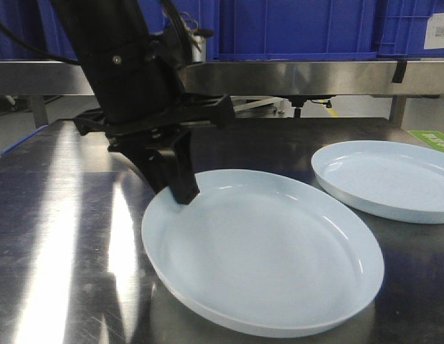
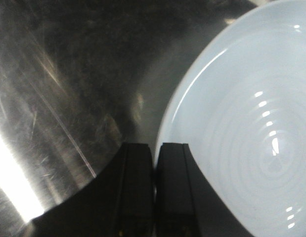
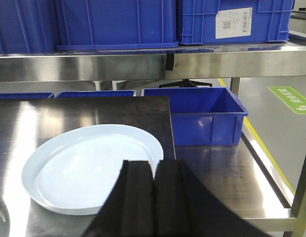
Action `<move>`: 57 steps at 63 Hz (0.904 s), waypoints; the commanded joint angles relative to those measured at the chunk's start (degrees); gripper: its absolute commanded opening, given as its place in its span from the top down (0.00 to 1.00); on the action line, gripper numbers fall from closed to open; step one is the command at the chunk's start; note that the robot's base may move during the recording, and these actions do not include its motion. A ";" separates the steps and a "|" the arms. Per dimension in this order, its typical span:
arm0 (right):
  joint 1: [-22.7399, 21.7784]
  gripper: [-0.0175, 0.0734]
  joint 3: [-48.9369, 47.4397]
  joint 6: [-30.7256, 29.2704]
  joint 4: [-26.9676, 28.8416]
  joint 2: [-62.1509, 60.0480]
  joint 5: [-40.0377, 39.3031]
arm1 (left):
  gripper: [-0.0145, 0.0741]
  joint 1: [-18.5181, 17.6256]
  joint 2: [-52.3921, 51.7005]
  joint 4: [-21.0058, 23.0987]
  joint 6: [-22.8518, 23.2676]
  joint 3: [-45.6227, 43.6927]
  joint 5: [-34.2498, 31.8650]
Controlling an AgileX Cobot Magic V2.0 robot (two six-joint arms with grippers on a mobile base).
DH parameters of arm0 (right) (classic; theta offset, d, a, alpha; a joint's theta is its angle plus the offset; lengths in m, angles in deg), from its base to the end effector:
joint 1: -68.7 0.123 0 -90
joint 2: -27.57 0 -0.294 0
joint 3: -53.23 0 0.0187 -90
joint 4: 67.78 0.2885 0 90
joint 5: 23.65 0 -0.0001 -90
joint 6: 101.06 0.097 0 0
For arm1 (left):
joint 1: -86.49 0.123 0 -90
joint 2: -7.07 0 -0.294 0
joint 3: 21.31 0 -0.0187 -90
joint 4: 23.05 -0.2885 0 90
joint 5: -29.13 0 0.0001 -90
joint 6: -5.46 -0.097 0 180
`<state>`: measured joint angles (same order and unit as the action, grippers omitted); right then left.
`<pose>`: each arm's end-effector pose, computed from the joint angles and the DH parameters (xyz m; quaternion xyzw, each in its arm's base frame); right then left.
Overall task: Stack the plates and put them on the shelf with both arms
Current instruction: 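Carry the plate toward the table center and lower it down, then open the left gripper and raise it away from the plate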
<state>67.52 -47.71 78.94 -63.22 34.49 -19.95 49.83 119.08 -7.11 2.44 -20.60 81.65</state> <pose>0.0916 -0.0014 0.1978 0.0334 0.7043 0.0227 0.7088 0.3157 -0.2613 0.2103 0.2679 0.9474 -0.1516 0.0871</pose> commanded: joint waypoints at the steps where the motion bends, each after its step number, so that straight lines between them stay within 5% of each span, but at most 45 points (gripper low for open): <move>1: -0.14 0.75 -0.88 0.00 -0.56 -1.19 -4.68 | 0.74 -0.39 -2.02 0.88 0.00 -1.53 -0.74; 13: -0.14 0.75 -0.88 0.00 -0.56 -1.19 -4.81 | 0.68 -0.39 -2.02 0.88 0.00 -1.53 -0.54; 35: -0.14 0.75 -0.88 0.00 -0.56 -1.19 -4.89 | 0.35 -0.39 -3.33 0.88 0.00 -1.53 0.29; 57: -0.14 0.75 -0.88 0.00 -0.56 -1.19 -4.82 | 0.37 -0.39 -22.13 -6.88 2.15 1.40 -2.21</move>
<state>67.52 -47.71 78.94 -63.22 34.49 -19.95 49.83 104.84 -11.74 2.72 -19.59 82.59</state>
